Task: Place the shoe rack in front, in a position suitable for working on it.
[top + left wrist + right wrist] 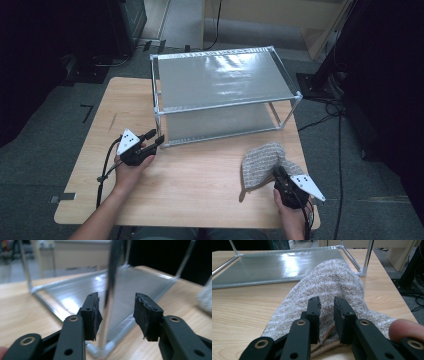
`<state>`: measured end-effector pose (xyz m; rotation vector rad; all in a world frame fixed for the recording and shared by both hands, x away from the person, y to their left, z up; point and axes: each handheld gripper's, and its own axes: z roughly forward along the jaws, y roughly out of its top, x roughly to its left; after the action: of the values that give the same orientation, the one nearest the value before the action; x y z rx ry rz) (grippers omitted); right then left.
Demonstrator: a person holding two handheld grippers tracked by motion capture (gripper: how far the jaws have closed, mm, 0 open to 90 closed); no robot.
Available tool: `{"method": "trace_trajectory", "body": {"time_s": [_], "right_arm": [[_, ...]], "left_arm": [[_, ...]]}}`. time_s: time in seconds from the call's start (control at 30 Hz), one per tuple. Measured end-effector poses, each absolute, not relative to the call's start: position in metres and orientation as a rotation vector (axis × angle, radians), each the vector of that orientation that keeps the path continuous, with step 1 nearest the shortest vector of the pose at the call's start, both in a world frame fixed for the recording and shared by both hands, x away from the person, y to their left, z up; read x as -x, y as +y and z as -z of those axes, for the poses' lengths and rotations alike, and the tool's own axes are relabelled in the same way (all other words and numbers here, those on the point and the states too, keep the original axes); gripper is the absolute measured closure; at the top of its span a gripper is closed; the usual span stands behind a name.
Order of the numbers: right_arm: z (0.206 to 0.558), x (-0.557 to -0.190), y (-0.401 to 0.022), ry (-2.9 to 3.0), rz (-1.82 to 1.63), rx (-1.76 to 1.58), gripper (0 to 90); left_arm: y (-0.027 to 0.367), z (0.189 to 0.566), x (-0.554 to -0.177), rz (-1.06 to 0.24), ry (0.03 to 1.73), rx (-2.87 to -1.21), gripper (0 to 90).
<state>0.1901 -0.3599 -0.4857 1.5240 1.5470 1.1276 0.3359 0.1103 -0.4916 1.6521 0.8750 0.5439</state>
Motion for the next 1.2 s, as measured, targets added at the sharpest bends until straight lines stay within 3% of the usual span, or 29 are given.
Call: {"method": "trace_trajectory", "body": {"time_s": [0.17, 0.5, 1.2], "right_arm": [[0.486, -0.187, -0.358, 1.556, -1.132, -1.517, 74.8], [0.483, -0.189, -0.343, 1.598, -1.171, -1.476, 73.4], [0.482, -0.214, -0.284, 1.774, -1.270, -1.325, 68.2]], "left_arm": [[0.108, 0.493, -0.340, -0.557, 0.891, -1.678, 79.7], [0.101, 0.493, -0.326, -0.554, 0.817, -1.721, 81.3], [0.071, 0.494, -0.254, -0.423, 0.631, -1.770, 81.4]]}}
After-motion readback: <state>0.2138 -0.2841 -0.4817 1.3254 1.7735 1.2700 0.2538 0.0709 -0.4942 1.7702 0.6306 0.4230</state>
